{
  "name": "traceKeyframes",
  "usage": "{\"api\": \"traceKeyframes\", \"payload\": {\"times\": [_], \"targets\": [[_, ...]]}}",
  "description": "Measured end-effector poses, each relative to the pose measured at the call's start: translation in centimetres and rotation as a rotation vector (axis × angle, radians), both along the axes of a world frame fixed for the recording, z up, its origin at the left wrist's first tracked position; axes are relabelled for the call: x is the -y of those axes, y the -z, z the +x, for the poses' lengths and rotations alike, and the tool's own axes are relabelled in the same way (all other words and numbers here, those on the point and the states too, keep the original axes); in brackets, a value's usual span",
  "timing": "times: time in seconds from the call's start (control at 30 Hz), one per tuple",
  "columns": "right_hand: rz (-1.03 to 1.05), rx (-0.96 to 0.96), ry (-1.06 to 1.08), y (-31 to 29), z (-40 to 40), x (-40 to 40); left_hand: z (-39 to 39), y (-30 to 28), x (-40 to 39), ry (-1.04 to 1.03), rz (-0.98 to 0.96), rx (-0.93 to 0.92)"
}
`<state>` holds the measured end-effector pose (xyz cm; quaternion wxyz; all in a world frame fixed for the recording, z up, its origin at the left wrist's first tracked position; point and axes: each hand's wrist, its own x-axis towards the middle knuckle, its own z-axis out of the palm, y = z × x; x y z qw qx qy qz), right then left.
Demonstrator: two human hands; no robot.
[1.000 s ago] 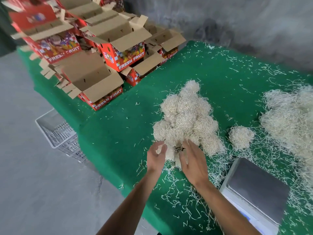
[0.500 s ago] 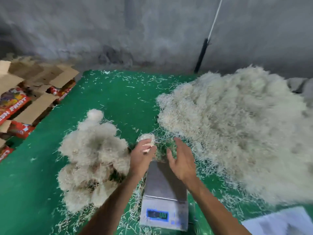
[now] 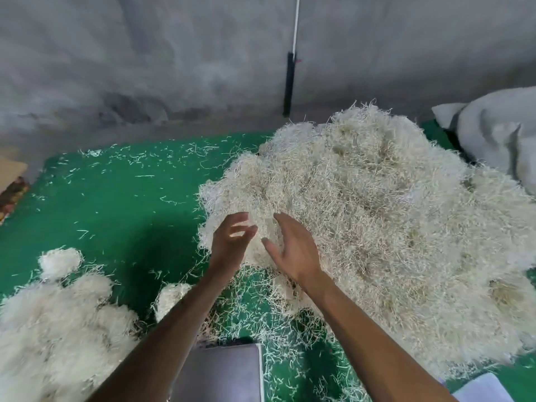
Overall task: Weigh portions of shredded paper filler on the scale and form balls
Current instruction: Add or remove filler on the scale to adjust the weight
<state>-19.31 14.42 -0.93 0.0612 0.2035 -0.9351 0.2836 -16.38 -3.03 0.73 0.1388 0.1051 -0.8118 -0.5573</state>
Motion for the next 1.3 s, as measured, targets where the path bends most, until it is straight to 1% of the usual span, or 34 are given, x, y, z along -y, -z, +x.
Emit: {"api": "traceKeyframes", "payload": {"times": [0.13, 0.2, 0.27, 0.33, 0.37, 0.43, 0.5, 0.6, 0.7, 0.83, 0.87, 0.97, 1.03, 1.07, 1.13, 1.2, 1.27, 1.3], "targets": [[-0.039, 0.049, -0.069, 1.4, -5.8, 3.9, -6.4, 2.0, 2.8, -0.069, -0.052, 0.051], [0.000, 0.097, -0.077, 2.2, -8.3, 5.9, -9.2, 3.2, 3.9, -0.071, -0.046, 0.110], [0.092, 0.139, -0.083, 3.4, -10.1, 7.7, -11.4, 4.4, 4.8, -0.004, 0.011, 0.257], [0.154, 0.223, -0.092, 5.1, -10.8, 9.0, -12.5, 6.1, 5.2, 0.088, -0.027, 0.383], [0.179, 0.256, -0.098, 5.8, -10.9, 9.3, -12.7, 7.0, 5.3, 0.132, -0.049, 0.413], [0.233, 0.252, -0.084, 6.5, -10.6, 9.6, -12.5, 7.9, 5.8, 0.168, -0.068, 0.419], [0.240, 0.215, -0.068, 6.3, -10.1, 9.4, -11.7, 7.7, 6.9, 0.139, -0.057, 0.379], [0.173, 0.174, -0.053, 3.5, -9.7, 8.8, -9.5, 5.3, 8.2, 0.079, 0.019, 0.305], [0.109, 0.069, -0.033, -1.7, -9.2, 8.6, -7.3, 1.8, 8.7, -0.037, 0.076, 0.238], [-0.085, -0.038, -0.027, -9.9, -6.9, 8.7, -4.4, -4.0, 8.6, -0.016, 0.095, 0.217], [-0.141, -0.055, -0.035, -11.7, -5.9, 8.8, -3.3, -5.5, 8.4, -0.011, 0.188, 0.234], [-0.327, -0.090, -0.104, -16.5, -2.2, 8.9, 0.1, -9.3, 7.6, 0.037, 0.696, 0.298], [-0.485, -0.016, -0.136, -19.1, 0.7, 9.2, 2.3, -11.3, 7.0, 0.074, 0.997, 0.325], [-0.568, 0.043, -0.144, -20.2, 2.1, 9.3, 3.5, -12.1, 6.8, 0.072, 1.094, 0.335], [-0.732, 0.120, -0.133, -21.8, 4.6, 9.5, 5.7, -13.6, 6.3, 0.061, 1.217, 0.353], [-0.882, 0.222, -0.108, -22.7, 6.7, 9.6, 8.3, -14.9, 5.7, 0.078, 1.257, 0.328], [-1.017, 0.414, -0.057, -22.9, 8.5, 9.8, 10.7, -15.0, 5.3, 0.109, 1.360, 0.283], [-1.049, 0.514, -0.035, -22.7, 9.2, 9.8, 12.0, -15.1, 5.3, 0.087, 1.431, 0.309]]}}
